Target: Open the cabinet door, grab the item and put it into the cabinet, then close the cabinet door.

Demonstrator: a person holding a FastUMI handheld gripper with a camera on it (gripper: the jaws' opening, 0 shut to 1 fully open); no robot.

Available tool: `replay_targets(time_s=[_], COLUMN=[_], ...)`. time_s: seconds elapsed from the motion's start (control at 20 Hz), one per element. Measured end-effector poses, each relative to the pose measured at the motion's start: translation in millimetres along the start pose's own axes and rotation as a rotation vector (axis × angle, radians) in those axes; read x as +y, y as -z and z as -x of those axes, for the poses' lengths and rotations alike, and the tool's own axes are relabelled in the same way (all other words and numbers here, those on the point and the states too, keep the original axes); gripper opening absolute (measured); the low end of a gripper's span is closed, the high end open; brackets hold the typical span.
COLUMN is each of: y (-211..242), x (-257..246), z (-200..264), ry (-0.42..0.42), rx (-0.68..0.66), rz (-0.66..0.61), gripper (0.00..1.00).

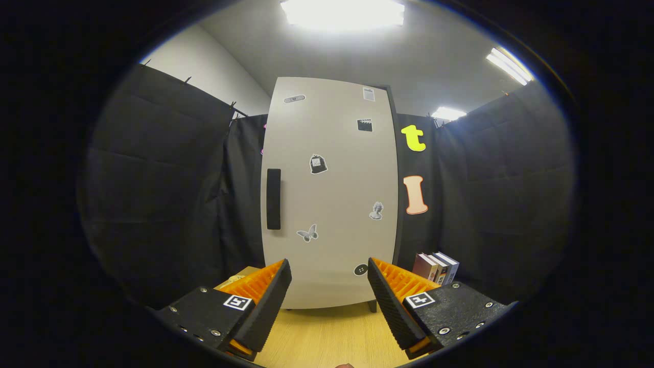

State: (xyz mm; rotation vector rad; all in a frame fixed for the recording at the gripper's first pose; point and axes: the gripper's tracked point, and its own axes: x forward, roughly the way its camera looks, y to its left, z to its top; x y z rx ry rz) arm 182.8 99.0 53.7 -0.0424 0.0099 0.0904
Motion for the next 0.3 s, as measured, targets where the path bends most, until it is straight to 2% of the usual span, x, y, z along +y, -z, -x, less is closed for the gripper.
replay_targets(time_s=[0.3], y=[25], x=[12], z=[11], ry=[-0.015], rx=[0.05], rz=[0.0], gripper=[0.93])
